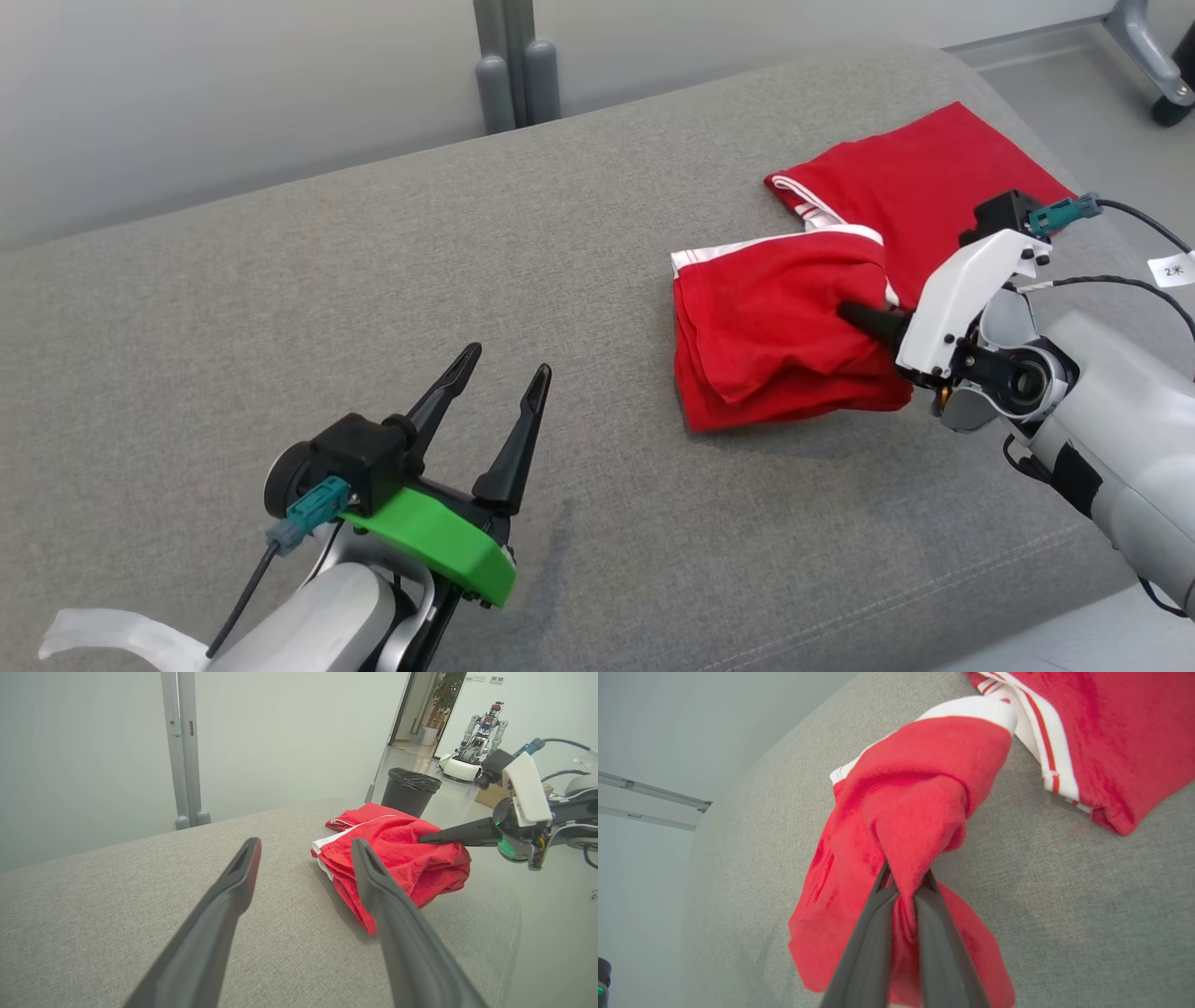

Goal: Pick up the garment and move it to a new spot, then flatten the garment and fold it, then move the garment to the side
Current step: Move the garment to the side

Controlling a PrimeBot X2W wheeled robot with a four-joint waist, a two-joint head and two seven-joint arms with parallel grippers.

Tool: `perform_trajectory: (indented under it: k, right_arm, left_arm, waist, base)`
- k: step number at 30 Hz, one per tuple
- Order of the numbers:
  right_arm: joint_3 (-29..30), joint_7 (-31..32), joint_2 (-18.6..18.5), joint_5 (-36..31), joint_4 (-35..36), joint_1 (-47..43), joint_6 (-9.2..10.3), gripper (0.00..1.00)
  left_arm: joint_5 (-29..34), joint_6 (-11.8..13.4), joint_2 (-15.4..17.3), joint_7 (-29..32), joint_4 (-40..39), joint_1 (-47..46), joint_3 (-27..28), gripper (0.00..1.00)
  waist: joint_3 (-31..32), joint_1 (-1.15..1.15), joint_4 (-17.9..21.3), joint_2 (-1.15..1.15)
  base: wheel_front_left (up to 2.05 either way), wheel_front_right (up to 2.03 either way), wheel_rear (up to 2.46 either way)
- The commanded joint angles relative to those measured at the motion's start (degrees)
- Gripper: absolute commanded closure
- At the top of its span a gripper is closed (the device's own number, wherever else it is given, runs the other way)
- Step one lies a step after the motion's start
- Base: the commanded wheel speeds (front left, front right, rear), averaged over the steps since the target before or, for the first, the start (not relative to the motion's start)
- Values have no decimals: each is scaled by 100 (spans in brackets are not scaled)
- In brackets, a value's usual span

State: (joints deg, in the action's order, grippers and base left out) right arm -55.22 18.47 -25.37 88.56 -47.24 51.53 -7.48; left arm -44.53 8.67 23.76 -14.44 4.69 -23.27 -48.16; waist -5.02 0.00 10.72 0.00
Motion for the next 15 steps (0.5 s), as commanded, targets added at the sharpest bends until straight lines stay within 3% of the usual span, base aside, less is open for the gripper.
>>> perform_trajectory:
  k: [1,15]
  right_arm:
    - [-1,-36,-2,-12,55,-59,-2,100]
    - [-46,-212,-318,-235,635,179,-2,100]
  left_arm:
    - [44,-10,-12,-14,34,-93,-5,0]
    - [95,-59,-49,42,98,-249,-97,0]
  waist:
    - [-47,0,196,0]
    - [-313,0,122,0]
  base:
    - [0,0,0]
    - [0,0,0]
